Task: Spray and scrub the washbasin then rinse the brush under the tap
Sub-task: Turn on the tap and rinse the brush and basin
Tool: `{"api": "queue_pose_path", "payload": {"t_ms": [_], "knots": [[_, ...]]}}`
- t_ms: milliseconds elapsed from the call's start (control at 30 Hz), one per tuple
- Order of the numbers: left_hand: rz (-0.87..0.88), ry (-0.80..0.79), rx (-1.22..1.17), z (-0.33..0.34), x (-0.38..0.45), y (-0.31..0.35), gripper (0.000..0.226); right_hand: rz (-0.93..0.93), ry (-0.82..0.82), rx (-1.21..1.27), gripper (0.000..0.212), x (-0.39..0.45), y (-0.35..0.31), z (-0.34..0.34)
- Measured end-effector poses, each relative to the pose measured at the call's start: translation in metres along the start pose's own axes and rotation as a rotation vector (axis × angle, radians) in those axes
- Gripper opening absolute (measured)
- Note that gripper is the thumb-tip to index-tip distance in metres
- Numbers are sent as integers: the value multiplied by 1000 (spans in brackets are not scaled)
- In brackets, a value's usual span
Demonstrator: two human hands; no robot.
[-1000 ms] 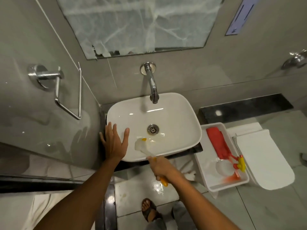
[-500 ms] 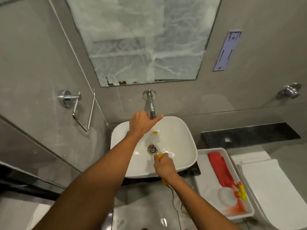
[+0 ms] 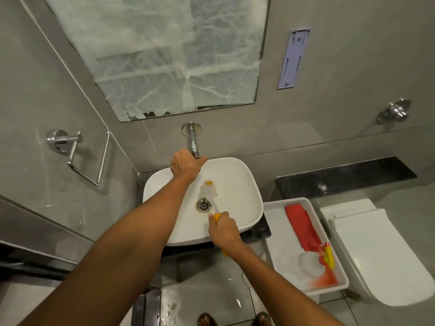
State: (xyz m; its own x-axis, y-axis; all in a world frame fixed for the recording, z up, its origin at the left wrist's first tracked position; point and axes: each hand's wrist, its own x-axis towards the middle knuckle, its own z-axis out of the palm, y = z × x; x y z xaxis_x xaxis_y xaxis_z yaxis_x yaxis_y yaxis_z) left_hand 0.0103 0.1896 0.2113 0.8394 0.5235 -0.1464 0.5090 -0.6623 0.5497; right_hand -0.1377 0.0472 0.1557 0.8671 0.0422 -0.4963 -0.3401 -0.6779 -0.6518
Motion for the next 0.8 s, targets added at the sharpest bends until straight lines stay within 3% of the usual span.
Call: {"api": "queue_pose_path", "payload": {"t_ms": [167,333,400,533,800], "knots": [[22,5,-28,2,-1,-1,40,-10,0,3,48,1,-1,-3],[131,-120,-49,-10,12,-17,32,-28,-14,33,47,0,-2,0],[193,-183,-79,-14,16,-25,39,-36,-9,36,47,-1,-1,4],[285,-303,-153,-24,22,-37,27,-40,25,25,49,-2,1,12],[343,-371,-233,-22,31,-47,32,-26,61,24,48,-5,-1,27]]}}
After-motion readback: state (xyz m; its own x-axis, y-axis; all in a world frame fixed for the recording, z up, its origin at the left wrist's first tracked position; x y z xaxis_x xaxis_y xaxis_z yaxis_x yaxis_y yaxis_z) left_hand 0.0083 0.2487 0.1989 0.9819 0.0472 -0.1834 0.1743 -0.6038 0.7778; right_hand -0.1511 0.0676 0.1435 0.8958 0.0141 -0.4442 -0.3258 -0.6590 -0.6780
